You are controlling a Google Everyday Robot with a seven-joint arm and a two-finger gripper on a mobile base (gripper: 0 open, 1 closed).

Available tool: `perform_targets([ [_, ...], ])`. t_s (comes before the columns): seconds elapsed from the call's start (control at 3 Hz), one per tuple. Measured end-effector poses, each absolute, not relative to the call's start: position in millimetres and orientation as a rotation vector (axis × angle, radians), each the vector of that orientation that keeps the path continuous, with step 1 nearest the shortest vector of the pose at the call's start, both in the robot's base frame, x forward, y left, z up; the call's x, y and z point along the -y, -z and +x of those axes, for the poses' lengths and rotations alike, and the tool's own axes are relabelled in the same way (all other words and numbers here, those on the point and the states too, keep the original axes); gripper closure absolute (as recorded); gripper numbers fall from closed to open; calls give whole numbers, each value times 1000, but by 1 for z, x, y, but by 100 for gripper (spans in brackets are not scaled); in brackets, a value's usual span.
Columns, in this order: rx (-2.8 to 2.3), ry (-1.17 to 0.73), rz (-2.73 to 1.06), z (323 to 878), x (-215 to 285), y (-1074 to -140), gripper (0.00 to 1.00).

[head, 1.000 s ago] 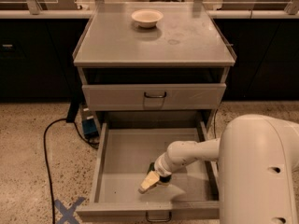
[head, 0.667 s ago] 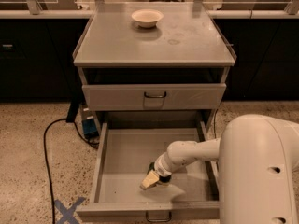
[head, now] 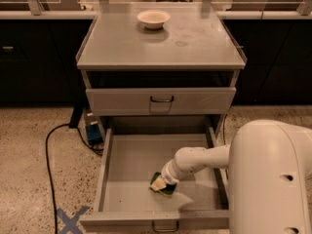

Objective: Pick sponge from middle drawer and place on counter

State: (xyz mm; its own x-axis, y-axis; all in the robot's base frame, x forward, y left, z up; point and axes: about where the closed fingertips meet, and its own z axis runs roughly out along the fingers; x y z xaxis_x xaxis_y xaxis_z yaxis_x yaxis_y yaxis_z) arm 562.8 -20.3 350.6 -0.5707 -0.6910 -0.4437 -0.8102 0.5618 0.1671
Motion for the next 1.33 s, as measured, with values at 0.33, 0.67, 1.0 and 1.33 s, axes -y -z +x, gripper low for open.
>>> perform_targets([
  [0.33, -2453, -553, -1216, 564, 21, -365, 87],
  [0.67, -2378, -626, -1175, 576, 26, -422, 100],
  [1.0, -2270, -705, -1158, 591, 37, -503, 100],
  [1.33, -2153, -752, -1171, 608, 45, -590, 100],
])
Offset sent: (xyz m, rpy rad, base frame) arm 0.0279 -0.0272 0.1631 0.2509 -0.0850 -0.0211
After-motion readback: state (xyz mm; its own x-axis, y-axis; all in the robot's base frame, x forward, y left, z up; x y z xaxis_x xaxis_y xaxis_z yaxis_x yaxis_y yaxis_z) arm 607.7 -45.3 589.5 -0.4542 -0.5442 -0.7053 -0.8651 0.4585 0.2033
